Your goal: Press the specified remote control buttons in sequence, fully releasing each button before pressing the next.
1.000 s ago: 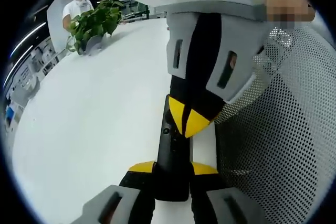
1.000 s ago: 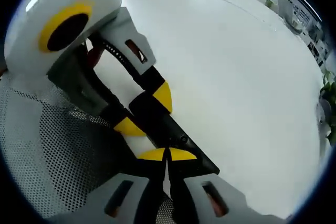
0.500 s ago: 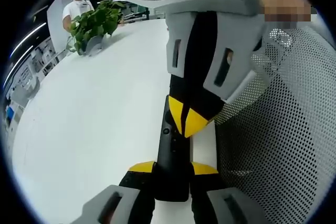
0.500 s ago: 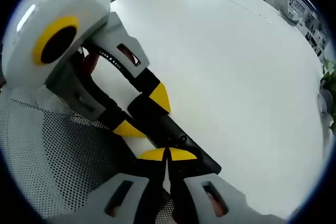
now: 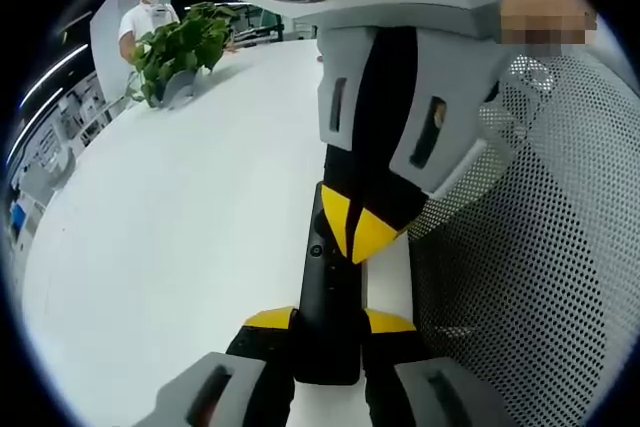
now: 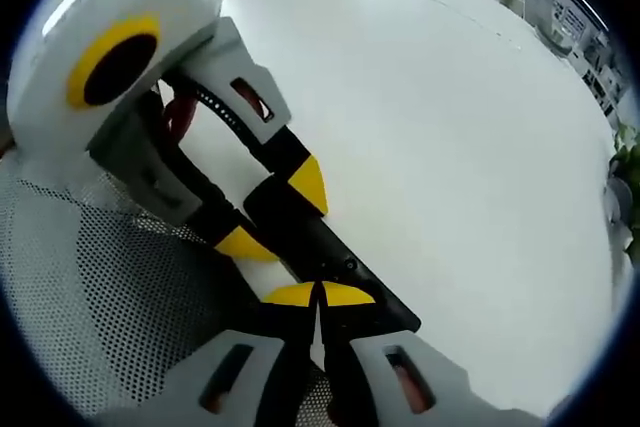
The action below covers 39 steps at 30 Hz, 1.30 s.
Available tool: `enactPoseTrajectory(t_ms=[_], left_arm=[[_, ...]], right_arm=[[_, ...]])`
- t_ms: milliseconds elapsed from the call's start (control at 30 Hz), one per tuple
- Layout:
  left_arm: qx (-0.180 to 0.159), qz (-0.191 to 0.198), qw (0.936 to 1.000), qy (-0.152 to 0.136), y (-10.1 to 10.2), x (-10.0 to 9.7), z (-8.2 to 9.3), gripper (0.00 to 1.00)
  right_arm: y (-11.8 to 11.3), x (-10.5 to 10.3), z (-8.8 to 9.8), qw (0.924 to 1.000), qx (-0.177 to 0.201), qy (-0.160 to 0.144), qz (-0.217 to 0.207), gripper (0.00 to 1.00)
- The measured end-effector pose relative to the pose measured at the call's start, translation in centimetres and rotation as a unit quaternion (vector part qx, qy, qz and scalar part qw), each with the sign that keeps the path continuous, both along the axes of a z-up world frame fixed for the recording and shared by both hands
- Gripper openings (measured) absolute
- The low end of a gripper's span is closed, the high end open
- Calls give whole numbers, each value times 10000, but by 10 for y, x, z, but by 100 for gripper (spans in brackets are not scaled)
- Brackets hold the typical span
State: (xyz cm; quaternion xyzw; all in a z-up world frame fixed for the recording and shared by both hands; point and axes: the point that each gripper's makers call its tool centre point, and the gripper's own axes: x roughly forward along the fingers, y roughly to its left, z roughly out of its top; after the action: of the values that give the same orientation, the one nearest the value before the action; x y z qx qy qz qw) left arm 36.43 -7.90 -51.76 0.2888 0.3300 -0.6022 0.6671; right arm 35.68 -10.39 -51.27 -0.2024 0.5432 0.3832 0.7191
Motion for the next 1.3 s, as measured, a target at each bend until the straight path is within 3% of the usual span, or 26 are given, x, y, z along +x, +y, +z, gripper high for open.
enactPoseTrajectory(t_ms=[167,367,567,700,1300], left_arm=[[8,-40,10000,-18,0,0,0,25],[-4,-49,10000,-19,0,0,0,25],[-10,-54,10000,-22,0,0,0,25],[-7,-62,10000,-24,0,-1,0,25],[-68,-71,10000,-5,-4,-2,0,25]], right_arm=[[-1,0,0,9996,143,132,-228,0],[0,0,0,9996,132,117,-209,0],[-1,0,1,9983,220,337,-429,0],[4,4,7,9985,357,140,-387,0],[9,9,3,9992,339,12,-202,0]])
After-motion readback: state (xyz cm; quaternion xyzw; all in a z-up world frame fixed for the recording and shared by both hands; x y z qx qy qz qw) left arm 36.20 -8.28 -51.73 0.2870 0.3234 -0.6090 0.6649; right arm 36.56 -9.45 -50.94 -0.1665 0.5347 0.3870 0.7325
